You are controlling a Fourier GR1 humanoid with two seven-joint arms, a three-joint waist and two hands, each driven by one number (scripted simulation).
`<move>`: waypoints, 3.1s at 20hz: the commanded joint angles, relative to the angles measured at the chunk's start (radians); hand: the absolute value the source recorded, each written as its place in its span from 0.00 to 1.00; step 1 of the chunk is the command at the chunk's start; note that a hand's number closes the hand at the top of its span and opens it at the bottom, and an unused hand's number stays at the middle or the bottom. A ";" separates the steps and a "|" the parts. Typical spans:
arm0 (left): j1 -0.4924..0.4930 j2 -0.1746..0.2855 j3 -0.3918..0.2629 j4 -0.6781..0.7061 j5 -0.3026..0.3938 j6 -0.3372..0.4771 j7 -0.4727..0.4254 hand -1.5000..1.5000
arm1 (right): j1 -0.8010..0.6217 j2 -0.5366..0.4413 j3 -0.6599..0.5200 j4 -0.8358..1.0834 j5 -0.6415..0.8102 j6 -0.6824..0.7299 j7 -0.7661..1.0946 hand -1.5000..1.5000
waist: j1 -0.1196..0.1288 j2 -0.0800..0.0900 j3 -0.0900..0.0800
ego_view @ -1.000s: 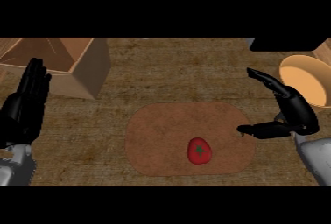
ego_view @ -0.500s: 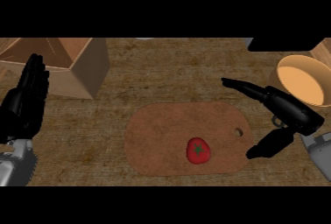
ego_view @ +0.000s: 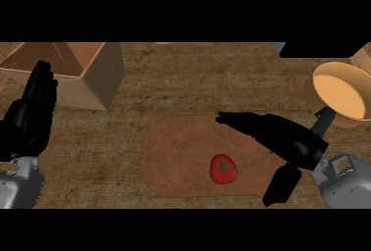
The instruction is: Pick the tomato from the cutting board and place it in the pot
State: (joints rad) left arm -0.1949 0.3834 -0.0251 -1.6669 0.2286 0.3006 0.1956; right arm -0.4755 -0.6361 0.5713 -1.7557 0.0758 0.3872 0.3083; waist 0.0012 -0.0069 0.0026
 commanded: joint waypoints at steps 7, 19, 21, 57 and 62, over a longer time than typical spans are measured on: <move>-0.025 -0.047 0.017 0.046 -0.022 -0.040 0.039 0.50 | 0.088 0.148 0.029 -0.029 0.161 0.061 0.096 0.00 | -0.003 0.007 -0.003; 0.042 -0.081 0.055 0.027 -0.034 -0.101 -0.013 0.50 | 0.108 0.310 0.038 0.068 0.356 0.065 0.131 0.00 | 0.002 0.007 -0.003; -0.001 -0.103 0.053 0.101 -0.056 -0.092 -0.045 0.50 | 0.183 0.276 0.053 0.020 0.387 0.057 0.097 0.00 | -0.006 0.007 -0.003; 0.066 -0.118 0.124 -0.014 -0.109 -0.111 0.035 0.50 | 0.707 -0.308 -0.077 -0.448 0.595 0.001 -0.583 1.00 | -0.059 -0.005 -0.003; 0.078 -0.105 0.147 -0.029 -0.093 -0.126 0.033 0.50 | 0.854 -0.308 -0.331 -0.533 0.388 -0.103 -0.652 1.00 | -0.065 -0.004 -0.003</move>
State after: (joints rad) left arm -0.1395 0.2787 0.1177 -1.7119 0.1177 0.1932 0.2162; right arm 0.2778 -0.9246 0.3888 -2.1952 0.5846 0.3447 -0.3094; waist -0.0603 -0.0170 0.0048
